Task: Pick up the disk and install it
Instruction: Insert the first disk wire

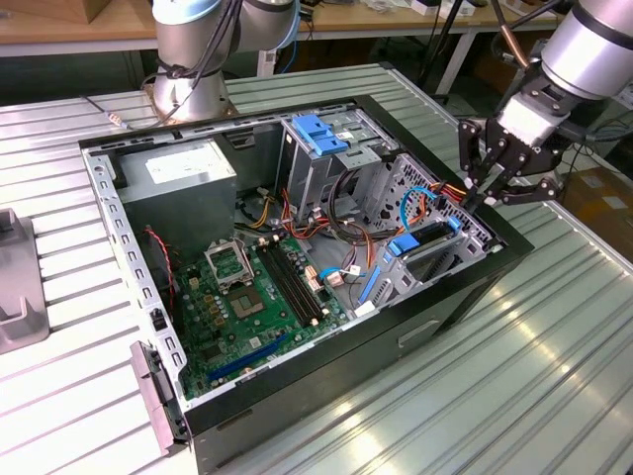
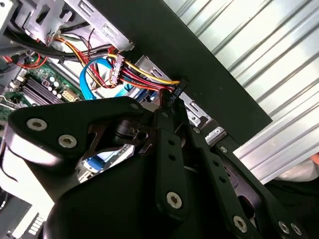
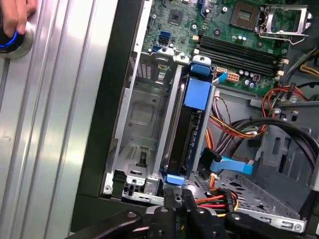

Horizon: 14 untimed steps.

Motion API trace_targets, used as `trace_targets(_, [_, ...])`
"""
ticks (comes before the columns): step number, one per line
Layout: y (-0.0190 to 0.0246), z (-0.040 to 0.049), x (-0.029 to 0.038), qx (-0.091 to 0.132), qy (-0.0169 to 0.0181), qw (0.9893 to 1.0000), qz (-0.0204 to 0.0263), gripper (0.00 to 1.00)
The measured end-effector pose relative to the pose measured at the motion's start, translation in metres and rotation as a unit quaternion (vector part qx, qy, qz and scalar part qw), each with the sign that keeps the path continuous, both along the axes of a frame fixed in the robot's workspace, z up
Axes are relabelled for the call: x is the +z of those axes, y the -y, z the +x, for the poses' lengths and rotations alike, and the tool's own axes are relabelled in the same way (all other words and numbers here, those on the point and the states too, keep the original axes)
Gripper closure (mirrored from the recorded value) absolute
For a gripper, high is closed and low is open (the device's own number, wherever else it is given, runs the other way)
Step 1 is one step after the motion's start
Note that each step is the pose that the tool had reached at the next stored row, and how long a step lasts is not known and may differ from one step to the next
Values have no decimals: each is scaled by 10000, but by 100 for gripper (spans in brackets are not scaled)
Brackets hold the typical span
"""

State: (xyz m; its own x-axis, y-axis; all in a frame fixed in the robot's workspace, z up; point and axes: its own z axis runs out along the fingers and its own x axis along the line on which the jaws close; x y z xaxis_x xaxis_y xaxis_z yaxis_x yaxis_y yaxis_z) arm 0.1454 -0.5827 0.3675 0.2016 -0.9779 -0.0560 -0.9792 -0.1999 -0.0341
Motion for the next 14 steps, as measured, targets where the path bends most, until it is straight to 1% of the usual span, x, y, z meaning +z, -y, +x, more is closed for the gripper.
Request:
trace_targets(2, [0, -1, 0, -125, 0, 9999, 0, 82])
trace_targets(5, [0, -1, 0, -319, 0, 9995, 0, 82])
trace_targets(6, [0, -2, 0, -415, 0, 9991, 0, 82])
trace_targets(8, [0, -3, 0, -537, 0, 9986, 0, 82])
trace_targets(10, [0, -4, 0, -668, 0, 9978, 0, 82])
trace_targets(12, [-1, -8, 0, -807, 0, 9967, 0, 82])
trace_targets(14, [-1, -8, 0, -851, 0, 9964, 0, 82])
